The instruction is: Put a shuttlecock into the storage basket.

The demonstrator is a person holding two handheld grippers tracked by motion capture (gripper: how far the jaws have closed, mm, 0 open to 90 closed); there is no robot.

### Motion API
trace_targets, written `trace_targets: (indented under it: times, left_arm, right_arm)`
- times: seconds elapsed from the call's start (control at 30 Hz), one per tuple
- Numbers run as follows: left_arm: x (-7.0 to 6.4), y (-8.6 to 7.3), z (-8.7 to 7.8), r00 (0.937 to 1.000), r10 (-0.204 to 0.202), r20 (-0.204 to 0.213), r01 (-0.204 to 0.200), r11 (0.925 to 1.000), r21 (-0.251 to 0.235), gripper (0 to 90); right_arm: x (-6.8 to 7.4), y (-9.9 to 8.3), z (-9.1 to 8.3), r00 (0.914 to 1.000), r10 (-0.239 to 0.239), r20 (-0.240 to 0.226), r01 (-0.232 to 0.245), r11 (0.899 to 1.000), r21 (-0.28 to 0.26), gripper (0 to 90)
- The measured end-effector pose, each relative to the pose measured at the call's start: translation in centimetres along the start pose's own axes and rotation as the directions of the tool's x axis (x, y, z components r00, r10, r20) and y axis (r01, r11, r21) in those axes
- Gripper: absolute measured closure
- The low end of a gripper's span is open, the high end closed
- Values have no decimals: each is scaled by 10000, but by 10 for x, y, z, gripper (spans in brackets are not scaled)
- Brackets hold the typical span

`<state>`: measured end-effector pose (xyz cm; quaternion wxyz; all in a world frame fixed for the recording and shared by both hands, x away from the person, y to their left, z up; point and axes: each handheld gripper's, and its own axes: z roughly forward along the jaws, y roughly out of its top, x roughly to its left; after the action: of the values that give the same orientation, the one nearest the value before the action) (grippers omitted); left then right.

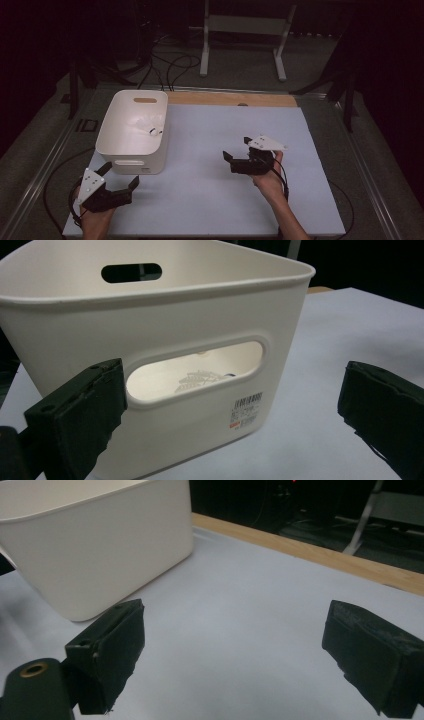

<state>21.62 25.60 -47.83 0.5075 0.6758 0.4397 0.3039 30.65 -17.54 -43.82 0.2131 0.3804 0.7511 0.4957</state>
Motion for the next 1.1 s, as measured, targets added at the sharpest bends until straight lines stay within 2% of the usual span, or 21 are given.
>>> trace_targets:
  times: [0.2, 0.27, 0.63, 0.93, 1.1]
  left_arm:
    - [0, 5, 1, 10000, 5, -12, -5, 10000, -3, 0]
    - [-1, 8, 2, 10000, 35, 32, -35, 10000, -9, 0]
    - [1, 11, 6, 10000, 6, -55, -6, 10000, -14, 0]
    - [0, 7, 8, 9999, -14, -132, 13, 9999, -115, 0]
    - [-4, 3, 10, 9998, 153, -89, -153, 9999, 71, 0]
  right_arm:
    - [-7, -10, -10, 9995, -10, 310, 9, 10000, 12, 99]
    - [-11, -15, -18, 9988, -2, 489, 13, 9997, -228, 100]
    - [-27, -40, -40, 9952, 226, 952, -180, 9986, -490, 99]
    - [-27, -51, -49, 9917, -2, 1283, 110, 9964, -837, 100]
    - [-28, -54, -56, 9897, 81, 1430, 82, 9936, -1126, 99]
